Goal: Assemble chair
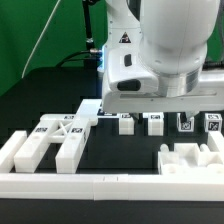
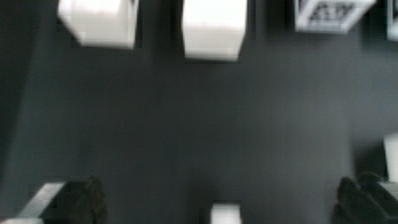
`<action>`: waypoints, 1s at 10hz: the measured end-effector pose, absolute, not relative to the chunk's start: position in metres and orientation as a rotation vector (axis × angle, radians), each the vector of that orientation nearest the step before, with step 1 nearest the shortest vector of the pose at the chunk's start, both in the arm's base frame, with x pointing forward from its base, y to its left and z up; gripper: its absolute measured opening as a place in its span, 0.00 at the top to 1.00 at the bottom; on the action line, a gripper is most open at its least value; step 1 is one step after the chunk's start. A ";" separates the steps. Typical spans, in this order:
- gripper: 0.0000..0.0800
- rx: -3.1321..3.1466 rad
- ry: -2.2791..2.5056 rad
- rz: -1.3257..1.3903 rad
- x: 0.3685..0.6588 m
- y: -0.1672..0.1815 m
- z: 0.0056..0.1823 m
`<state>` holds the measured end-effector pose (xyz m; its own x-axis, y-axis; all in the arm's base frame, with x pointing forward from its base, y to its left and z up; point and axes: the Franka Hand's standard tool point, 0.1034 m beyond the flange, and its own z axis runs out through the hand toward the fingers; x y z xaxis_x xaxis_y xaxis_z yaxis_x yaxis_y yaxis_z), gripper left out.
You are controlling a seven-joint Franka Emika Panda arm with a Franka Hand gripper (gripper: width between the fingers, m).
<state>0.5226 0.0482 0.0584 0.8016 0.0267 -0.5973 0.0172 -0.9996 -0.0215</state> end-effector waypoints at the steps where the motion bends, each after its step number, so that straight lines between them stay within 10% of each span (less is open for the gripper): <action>1: 0.19 -2.946 -0.039 1.053 0.511 0.049 0.058; 10: 0.19 -2.867 0.019 1.349 0.478 0.056 0.035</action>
Offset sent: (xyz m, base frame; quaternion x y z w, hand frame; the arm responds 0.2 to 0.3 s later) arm 0.0000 0.0000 0.0000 0.0000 0.0000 0.0000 1.0000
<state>0.4784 0.0559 0.0352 0.6376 -0.0218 -0.7701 0.0006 -0.9996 0.0289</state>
